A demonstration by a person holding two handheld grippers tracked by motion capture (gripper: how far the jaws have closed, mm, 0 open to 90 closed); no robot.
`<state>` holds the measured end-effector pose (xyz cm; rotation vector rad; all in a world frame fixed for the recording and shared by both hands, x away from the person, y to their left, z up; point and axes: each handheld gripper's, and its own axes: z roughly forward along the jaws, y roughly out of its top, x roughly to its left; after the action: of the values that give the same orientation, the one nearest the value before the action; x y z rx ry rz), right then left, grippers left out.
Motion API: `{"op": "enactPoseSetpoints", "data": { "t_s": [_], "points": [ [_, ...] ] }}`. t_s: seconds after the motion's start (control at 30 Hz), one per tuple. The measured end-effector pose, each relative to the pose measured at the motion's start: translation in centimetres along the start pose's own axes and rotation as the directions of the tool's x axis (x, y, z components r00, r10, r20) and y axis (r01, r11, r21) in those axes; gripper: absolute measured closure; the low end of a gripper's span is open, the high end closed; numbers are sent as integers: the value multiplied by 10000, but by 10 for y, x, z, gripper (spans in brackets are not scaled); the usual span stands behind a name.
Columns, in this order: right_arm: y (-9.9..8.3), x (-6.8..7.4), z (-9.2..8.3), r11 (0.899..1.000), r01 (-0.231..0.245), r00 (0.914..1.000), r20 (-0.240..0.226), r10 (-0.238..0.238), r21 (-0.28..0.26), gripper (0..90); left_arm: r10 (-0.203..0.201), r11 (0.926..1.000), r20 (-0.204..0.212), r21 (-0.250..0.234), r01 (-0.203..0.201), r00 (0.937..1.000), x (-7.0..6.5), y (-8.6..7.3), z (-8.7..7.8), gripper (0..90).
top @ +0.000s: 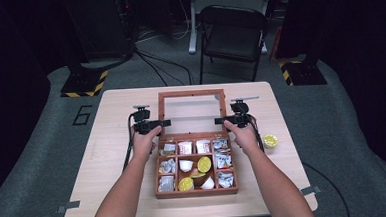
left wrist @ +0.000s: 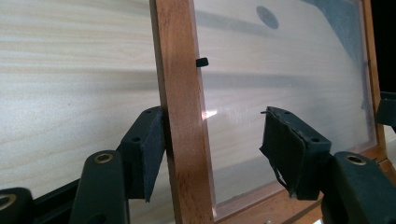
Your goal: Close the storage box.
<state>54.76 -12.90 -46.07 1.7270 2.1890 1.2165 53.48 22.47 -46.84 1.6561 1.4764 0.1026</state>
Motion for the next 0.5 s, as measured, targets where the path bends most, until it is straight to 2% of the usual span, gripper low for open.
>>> {"op": "enactPoseSetpoints", "data": {
  "t_s": [0.13,0.17,0.2,0.33,0.37,0.4,0.5],
  "points": [
    [1,4,-8,9998,123,9999,-10,-124,-154,380,183,9998,108,-98,-182,9998,-4,2,-8,395],
    [1,5,-10,9995,250,9997,-45,-251,-214,381,118,9998,139,-172,-115,9998,-5,2,-10,395],
    [2,6,-12,9992,301,9995,-75,-303,-264,380,294,9995,172,-145,-292,9994,-5,3,-12,396],
    [3,11,-20,9981,565,9984,-14,-565,-258,380,488,9985,130,-253,-485,9987,-11,3,-18,388],
    [3,12,-22,9981,569,9984,-11,-569,-238,380,664,9975,91,-243,-661,9978,-12,3,-20,386],
    [3,13,-23,9978,606,9982,15,-605,-279,380,636,9976,79,-277,-634,9979,-14,2,-21,384],
    [1,17,-28,9951,885,9961,44,-884,-441,380,885,9954,14,-370,-884,9961,-18,2,-25,383]
  ]
}}
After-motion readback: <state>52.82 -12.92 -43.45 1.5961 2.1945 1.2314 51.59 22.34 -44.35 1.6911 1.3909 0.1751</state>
